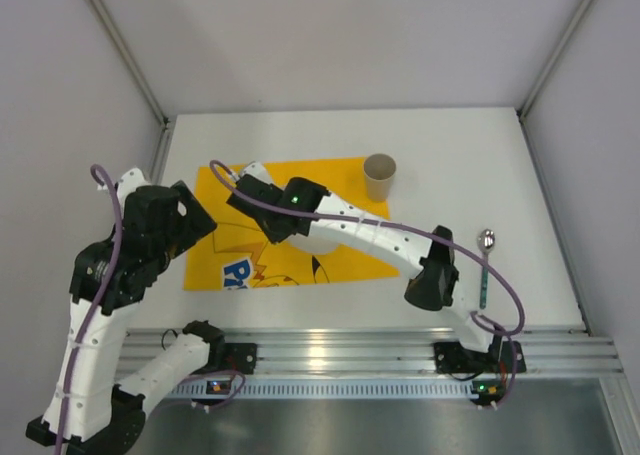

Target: Set the dinner table for one person

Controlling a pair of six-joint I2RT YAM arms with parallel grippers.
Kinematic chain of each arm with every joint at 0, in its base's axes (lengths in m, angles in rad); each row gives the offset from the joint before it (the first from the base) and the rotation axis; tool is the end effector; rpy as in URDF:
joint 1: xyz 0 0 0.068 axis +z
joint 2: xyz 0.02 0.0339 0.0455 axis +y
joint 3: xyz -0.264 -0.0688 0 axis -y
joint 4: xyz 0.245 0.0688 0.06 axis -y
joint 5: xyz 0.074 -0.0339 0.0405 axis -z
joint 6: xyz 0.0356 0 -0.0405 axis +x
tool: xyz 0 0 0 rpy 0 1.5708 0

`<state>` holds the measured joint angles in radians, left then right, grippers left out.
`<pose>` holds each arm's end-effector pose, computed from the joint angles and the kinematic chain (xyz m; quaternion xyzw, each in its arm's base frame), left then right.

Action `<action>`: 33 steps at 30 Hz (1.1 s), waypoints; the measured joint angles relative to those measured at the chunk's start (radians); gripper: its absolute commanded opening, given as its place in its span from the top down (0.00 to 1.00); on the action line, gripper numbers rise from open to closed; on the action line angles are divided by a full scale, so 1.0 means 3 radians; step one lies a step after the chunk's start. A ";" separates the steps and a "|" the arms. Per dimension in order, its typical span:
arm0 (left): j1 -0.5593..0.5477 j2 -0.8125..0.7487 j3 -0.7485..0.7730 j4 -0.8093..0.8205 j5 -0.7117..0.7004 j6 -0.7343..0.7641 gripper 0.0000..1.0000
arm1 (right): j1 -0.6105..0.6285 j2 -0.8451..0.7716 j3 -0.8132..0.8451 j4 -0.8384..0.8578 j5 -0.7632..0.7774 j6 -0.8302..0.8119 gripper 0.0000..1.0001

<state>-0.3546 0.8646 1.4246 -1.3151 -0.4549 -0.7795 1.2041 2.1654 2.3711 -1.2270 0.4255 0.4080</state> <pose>0.1007 -0.0206 0.4227 -0.2760 0.8554 -0.0330 0.4371 0.1754 0.4158 0.3502 -0.3119 0.8894 0.0506 0.3302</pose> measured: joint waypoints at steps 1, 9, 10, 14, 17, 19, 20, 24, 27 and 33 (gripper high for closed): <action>0.0000 -0.0028 0.0000 -0.0009 -0.0003 -0.0019 0.06 | -0.0004 0.0065 0.0001 0.0057 -0.0006 -0.0038 1.00; 0.0000 -0.0128 -0.0058 -0.0061 0.0093 -0.0156 0.07 | -0.0131 0.0567 0.0005 0.0572 -0.0175 -0.0209 1.00; 0.0000 -0.0132 -0.0084 -0.0064 0.0116 -0.0164 0.07 | -0.0169 0.0621 0.0003 0.0662 -0.0234 -0.0220 1.00; 0.0000 -0.0092 -0.0108 -0.0092 0.0168 -0.0163 0.08 | -0.0289 0.0694 -0.0060 0.1005 -0.0393 -0.0254 1.00; 0.0000 0.0006 -0.0107 -0.0095 0.0184 -0.0141 0.08 | -0.0337 0.0697 -0.0109 0.1273 -0.0515 -0.0308 0.89; 0.0000 0.0104 -0.0104 -0.0095 0.0201 -0.0111 0.08 | -0.0348 0.0703 -0.0114 0.1400 -0.0652 -0.0320 0.55; 0.0000 0.0142 -0.0103 -0.0095 0.0212 -0.0097 0.08 | -0.0350 0.0704 -0.0118 0.1462 -0.0738 -0.0345 0.49; 0.0000 0.0301 -0.0103 -0.0094 0.0243 -0.0034 0.08 | -0.0341 0.0609 -0.0421 0.1703 -0.1003 -0.0387 0.28; 0.0000 0.0375 -0.0112 -0.0074 0.0258 0.0010 0.08 | -0.0337 0.0320 -0.0988 0.1752 -0.1010 -0.0385 0.24; 0.0000 0.0539 -0.0198 0.0153 0.0327 0.0127 0.08 | -0.0406 -0.0903 -0.2253 0.1623 -0.0674 -0.0210 0.14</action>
<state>-0.3546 1.0264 1.3651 -1.2694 -0.3569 -0.7414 1.0824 1.8946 1.6951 -0.7403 0.2234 0.3450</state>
